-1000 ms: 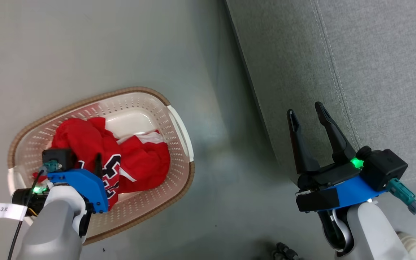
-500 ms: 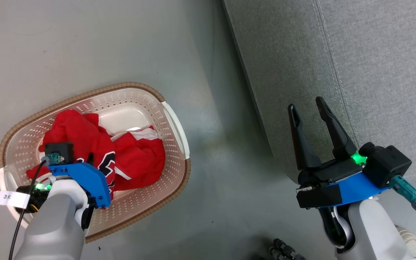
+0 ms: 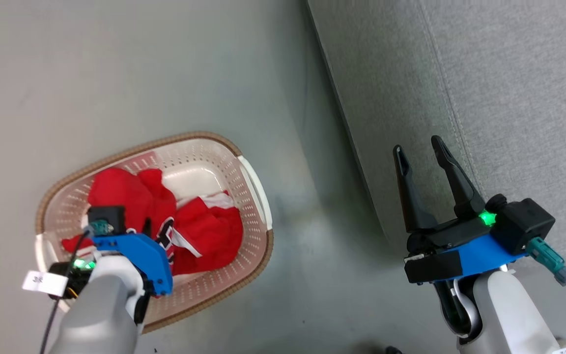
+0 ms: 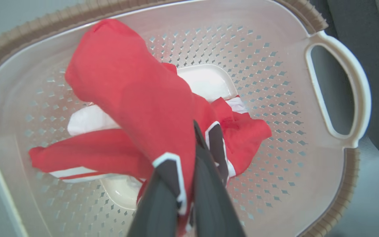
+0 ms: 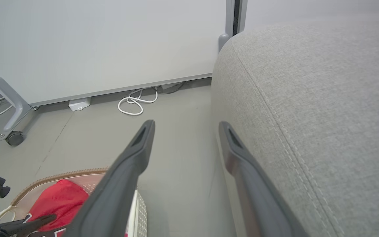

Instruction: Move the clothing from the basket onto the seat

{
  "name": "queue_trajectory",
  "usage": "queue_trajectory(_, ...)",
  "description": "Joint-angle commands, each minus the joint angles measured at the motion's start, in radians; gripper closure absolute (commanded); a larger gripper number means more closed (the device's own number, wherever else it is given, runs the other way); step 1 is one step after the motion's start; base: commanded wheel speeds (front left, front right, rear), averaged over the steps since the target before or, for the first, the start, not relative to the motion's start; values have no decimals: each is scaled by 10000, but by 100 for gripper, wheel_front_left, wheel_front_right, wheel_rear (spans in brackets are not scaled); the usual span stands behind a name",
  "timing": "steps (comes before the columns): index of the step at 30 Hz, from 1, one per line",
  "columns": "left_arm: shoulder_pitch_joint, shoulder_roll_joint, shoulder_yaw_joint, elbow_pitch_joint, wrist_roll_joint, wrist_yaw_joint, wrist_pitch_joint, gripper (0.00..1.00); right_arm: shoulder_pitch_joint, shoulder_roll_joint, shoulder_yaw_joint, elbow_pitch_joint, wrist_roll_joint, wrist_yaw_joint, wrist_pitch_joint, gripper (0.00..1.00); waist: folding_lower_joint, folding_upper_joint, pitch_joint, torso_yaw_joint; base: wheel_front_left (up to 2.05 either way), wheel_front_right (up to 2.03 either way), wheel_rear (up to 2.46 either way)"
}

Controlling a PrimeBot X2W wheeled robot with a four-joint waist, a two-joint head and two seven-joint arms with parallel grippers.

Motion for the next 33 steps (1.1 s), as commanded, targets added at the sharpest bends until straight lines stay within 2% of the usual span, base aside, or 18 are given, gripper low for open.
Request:
queue_trajectory(1,144,-98,-89,37,-45,-53,-73,100,-41,-20,-26,88,-79,5,-33,0,-1,0,-615,273,0,0,0)
queue_trajectory(10,832,-583,-788,-144,-225,-209,-358,100,426,-24,-279,608,-538,5,-33,0,-1,0,-2861,1023,0,0,0)
queue_trajectory(15,1193,-740,-1790,-1269,-1130,-217,159,100,790,-24,-492,849,-779,5,-33,0,-1,0,-3874,1560,0,0,0)
queue_trajectory(20,1238,-767,-3251,-2911,-2276,-220,635,100,1262,-24,-641,1066,-1057,5,-34,0,-1,0,-4811,2169,0,0,0)
queue_trajectory(25,840,-583,-3994,-4012,-2841,-221,711,100,1473,-26,-673,1204,-1187,5,-34,0,-1,0,-5316,2473,0,0,0)
queue_trajectory(33,-177,-630,-5113,-5220,-2942,-220,888,100,1707,-26,-645,1363,-1302,5,-34,0,-1,0,-5704,2725,0,0,0)
